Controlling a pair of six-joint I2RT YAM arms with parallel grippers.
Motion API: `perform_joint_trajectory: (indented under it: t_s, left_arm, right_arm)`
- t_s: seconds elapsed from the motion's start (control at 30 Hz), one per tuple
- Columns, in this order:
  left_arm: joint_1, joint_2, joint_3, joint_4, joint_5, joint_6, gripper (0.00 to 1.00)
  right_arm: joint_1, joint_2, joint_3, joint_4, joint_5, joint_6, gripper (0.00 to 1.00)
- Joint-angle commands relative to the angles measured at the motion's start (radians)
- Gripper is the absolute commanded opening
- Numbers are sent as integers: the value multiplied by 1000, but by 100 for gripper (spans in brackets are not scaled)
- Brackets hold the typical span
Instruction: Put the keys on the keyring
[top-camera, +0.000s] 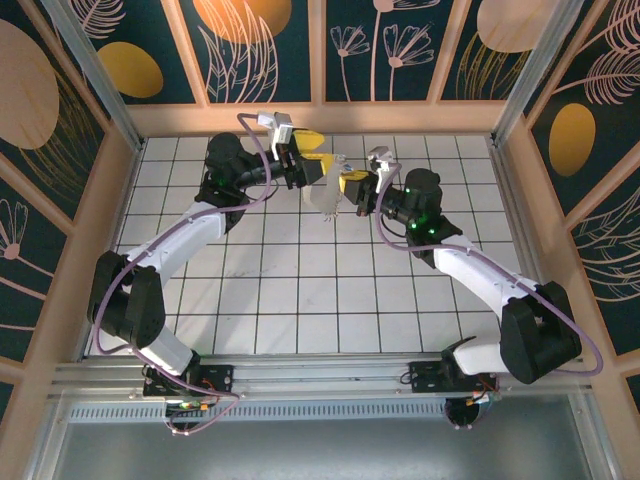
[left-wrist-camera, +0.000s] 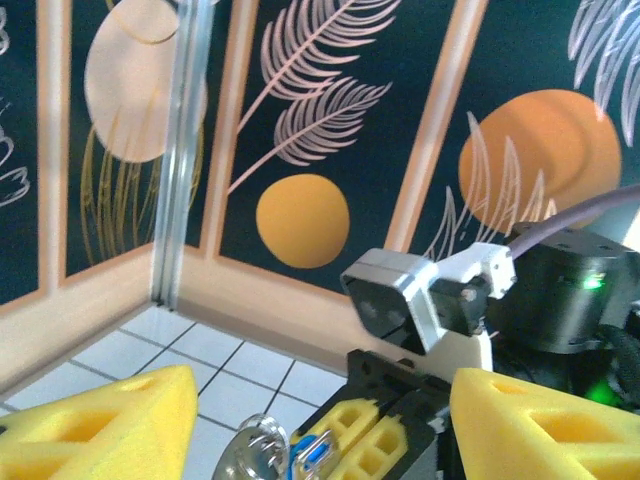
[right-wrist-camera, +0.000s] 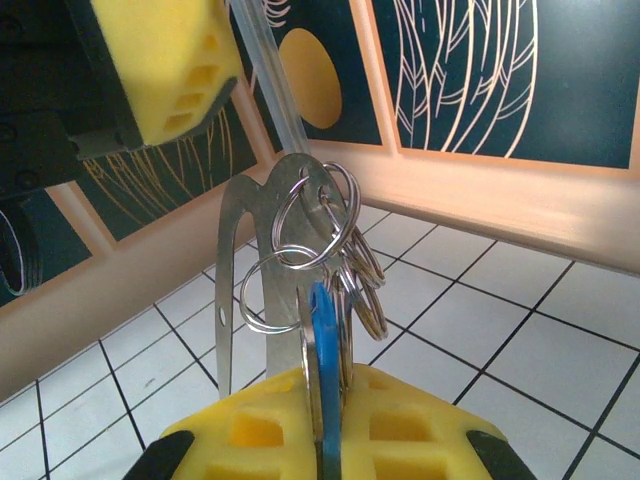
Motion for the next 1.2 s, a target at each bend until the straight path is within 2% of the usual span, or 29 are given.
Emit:
perform_joint_trajectory:
  t_s: [0.0, 0.3, 0.47, 0.67, 0.87, 1.0, 1.17]
  left_arm:
    - [-3, -35, 7, -92, -87, 40, 69]
    - [6, -42, 24, -314, -229, 304, 74]
    - [35, -20, 66, -382, -109, 379, 76]
    - [55, 24, 203, -588, 46, 524, 77]
    - [56, 84, 340, -768, 155, 617, 79]
    - [56, 149, 422, -882, 197, 662, 79]
    - [56, 187, 451, -891, 229, 648, 78]
  right_arm:
    - [-8, -2, 41, 7, -6, -28, 0]
    - [-53, -39, 14, 2, -59, -32, 0]
    - [-64, -63, 3, -9, -92, -39, 0]
    - [-72, -81, 3, -33, -125, -53, 0]
    - [-72, -87, 5, -41, -145, -55, 0]
    - [-73, -94, 5, -44, -149, -56, 0]
    - [-72, -92, 10, -48, -160, -57, 0]
